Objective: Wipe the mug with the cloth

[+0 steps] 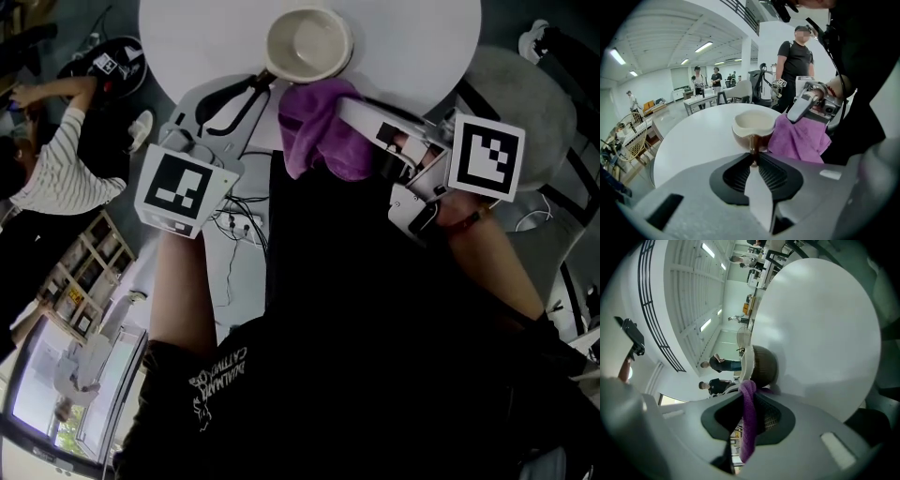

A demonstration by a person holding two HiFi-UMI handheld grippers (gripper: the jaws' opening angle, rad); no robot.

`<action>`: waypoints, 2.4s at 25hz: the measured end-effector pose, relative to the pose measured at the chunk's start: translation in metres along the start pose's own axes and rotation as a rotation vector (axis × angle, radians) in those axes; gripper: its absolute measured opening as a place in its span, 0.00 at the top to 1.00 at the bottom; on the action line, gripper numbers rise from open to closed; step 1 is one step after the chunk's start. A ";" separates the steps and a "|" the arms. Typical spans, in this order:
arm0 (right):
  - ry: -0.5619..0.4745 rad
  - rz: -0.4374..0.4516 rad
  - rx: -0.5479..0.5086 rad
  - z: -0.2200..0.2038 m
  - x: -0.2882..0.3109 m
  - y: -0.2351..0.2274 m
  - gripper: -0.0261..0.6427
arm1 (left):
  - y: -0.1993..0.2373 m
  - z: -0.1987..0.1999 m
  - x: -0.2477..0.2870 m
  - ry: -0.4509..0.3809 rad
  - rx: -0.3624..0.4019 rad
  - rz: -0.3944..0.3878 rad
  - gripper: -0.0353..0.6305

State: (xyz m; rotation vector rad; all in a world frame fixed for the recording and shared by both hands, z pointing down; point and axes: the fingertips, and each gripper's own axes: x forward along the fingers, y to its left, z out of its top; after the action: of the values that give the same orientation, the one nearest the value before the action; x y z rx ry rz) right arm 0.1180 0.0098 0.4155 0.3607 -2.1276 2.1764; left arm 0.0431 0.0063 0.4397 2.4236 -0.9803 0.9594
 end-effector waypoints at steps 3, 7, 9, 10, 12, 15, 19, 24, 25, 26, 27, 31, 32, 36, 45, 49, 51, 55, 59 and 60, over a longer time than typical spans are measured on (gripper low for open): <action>-0.029 -0.007 0.029 0.003 -0.003 -0.003 0.87 | 0.000 -0.002 -0.002 0.005 0.018 -0.020 0.86; -0.078 -0.022 0.087 0.006 -0.008 -0.001 0.87 | -0.004 -0.001 -0.007 0.022 0.051 -0.065 0.86; -0.099 -0.047 0.072 0.008 -0.011 0.002 0.87 | -0.008 -0.001 -0.009 0.035 0.075 -0.090 0.86; -0.110 -0.061 0.061 0.010 -0.012 0.003 0.87 | -0.010 -0.001 -0.010 0.039 0.087 -0.106 0.86; -0.131 -0.084 0.044 0.012 -0.013 0.004 0.87 | -0.013 -0.002 -0.011 0.041 0.100 -0.139 0.86; -0.156 -0.115 0.023 0.014 -0.015 0.005 0.87 | -0.014 -0.001 -0.012 0.042 0.099 -0.186 0.85; -0.196 -0.177 0.056 0.015 -0.020 0.003 0.87 | -0.013 0.000 -0.014 0.059 0.101 -0.254 0.85; -0.252 -0.235 0.084 0.017 -0.023 0.005 0.87 | -0.007 0.002 -0.013 0.076 0.131 -0.322 0.85; -0.263 -0.247 0.086 0.017 -0.024 0.005 0.87 | -0.007 0.002 -0.013 0.078 0.136 -0.336 0.85; -0.276 -0.262 0.089 0.018 -0.025 0.005 0.87 | -0.007 0.002 -0.013 0.080 0.142 -0.350 0.85; -0.290 -0.278 0.091 0.018 -0.025 0.005 0.87 | -0.007 0.003 -0.013 0.082 0.152 -0.362 0.85; -0.334 -0.330 0.104 0.019 -0.023 0.003 0.87 | -0.005 0.000 -0.017 0.107 0.186 -0.403 0.85; -0.343 -0.342 0.110 0.020 -0.022 0.003 0.87 | -0.005 0.000 -0.017 0.113 0.194 -0.415 0.85; -0.369 -0.403 0.109 0.024 -0.023 0.000 0.87 | -0.004 -0.001 -0.015 0.122 0.221 -0.460 0.85; -0.425 -0.490 0.101 0.032 -0.030 0.000 0.87 | -0.008 -0.001 -0.019 0.145 0.303 -0.544 0.85; -0.428 -0.546 0.049 0.037 -0.033 0.004 0.87 | -0.012 -0.002 -0.022 0.145 0.317 -0.569 0.85; -0.426 -0.571 0.027 0.040 -0.032 0.006 0.87 | -0.011 -0.004 -0.023 0.142 0.324 -0.579 0.85; -0.422 -0.617 -0.002 0.046 -0.030 0.005 0.87 | -0.009 -0.006 -0.023 0.145 0.339 -0.593 0.85; -0.426 -0.656 -0.028 0.058 -0.033 0.003 0.87 | -0.008 -0.005 -0.020 0.150 0.353 -0.620 0.85; -0.425 -0.661 -0.033 0.060 -0.033 0.004 0.87 | -0.008 -0.005 -0.020 0.151 0.358 -0.627 0.85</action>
State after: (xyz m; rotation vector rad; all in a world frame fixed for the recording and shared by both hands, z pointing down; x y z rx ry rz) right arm 0.1558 -0.0466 0.4054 1.3959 -1.8153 1.7731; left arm 0.0363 0.0236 0.4285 2.6244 0.0333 1.1115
